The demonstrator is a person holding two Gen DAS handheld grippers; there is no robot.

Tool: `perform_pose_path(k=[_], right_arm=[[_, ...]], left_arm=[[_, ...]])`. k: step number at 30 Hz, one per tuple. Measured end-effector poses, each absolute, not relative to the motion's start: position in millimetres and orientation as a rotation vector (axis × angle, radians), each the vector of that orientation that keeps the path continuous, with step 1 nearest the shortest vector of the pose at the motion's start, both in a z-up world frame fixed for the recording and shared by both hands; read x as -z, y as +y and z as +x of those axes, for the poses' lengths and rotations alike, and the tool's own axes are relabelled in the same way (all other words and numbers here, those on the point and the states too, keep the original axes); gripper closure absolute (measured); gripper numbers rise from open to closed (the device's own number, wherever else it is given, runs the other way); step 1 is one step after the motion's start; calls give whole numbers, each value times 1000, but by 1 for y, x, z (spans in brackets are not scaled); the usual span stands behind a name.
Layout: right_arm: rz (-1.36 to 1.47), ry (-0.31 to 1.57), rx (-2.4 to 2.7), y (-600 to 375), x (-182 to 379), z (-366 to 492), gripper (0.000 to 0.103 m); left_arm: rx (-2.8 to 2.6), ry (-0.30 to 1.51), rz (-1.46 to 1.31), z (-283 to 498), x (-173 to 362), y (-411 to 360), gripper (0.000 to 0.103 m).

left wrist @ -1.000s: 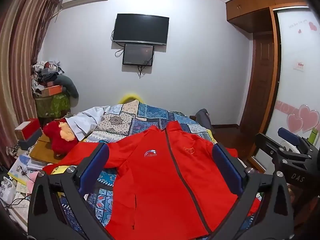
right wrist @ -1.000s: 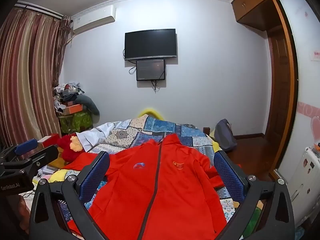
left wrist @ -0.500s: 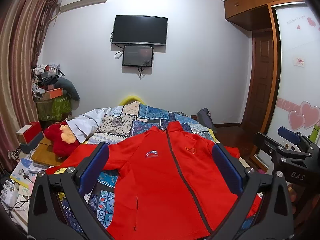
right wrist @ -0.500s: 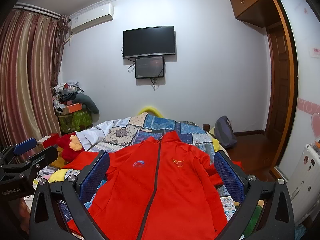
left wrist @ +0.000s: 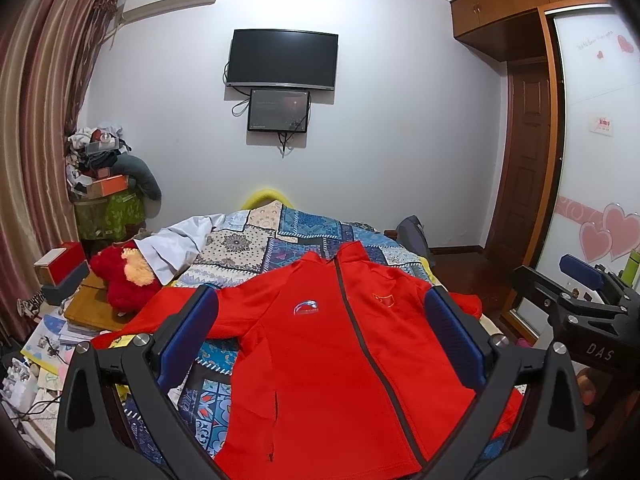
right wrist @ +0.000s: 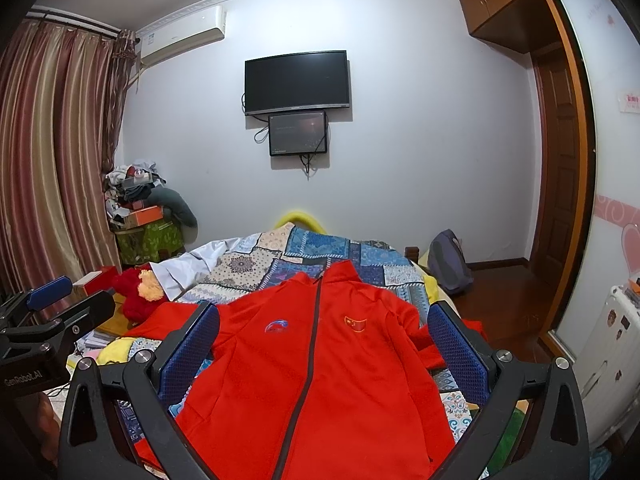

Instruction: Fold large clothes

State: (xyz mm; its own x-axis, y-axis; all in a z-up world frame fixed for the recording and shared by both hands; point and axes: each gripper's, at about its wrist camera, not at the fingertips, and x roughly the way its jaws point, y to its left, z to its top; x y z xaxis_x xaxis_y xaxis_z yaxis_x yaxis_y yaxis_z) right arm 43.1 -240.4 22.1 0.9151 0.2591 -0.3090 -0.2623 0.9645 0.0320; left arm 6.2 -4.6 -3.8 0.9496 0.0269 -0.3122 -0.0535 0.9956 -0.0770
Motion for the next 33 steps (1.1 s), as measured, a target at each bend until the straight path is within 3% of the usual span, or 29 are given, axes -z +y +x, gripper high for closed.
perform_pose_path(k=[33], right_arm=[[-10,317,-268,-241,-22,44,0]], left_arm=[[-41,320,-88,6,4,-5,0]])
